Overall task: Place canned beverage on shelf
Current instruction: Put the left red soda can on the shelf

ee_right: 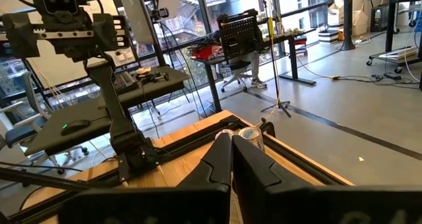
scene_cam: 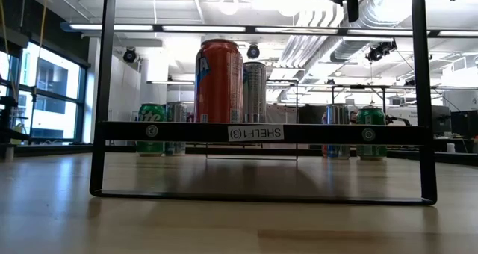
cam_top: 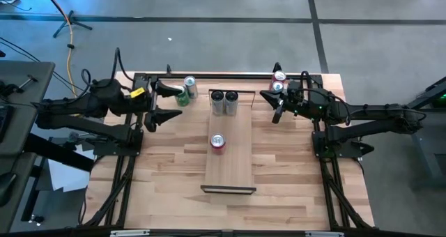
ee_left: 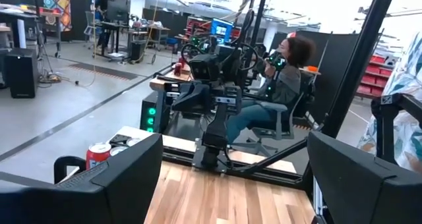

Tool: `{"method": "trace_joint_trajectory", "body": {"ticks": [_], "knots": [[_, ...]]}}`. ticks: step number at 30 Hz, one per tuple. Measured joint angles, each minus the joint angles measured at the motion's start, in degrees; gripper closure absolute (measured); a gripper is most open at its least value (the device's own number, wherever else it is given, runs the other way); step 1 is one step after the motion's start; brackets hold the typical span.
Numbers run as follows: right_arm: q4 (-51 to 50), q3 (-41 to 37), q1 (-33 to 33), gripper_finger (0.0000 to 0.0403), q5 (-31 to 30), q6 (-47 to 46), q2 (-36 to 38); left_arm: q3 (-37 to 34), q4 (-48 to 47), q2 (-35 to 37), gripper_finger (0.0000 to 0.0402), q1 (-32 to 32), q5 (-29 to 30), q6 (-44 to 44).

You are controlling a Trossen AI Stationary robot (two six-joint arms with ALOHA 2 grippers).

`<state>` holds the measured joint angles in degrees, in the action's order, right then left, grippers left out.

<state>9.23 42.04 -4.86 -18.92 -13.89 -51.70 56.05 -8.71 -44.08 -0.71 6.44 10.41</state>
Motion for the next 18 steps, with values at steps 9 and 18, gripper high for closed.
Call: {"method": "trace_joint_trajectory", "body": {"ticks": [9,18], "knots": [[0.0,0.0,0.0,0.0402,0.0,0.0,0.0,0.0,0.0,0.1,0.0068,0.0,0.1,1.4],[0.0,0.0,0.0,0.0402,0.0,0.0,0.0,0.0,-0.4,0.3,0.0072,-0.1,0.2,-2.9]]}}
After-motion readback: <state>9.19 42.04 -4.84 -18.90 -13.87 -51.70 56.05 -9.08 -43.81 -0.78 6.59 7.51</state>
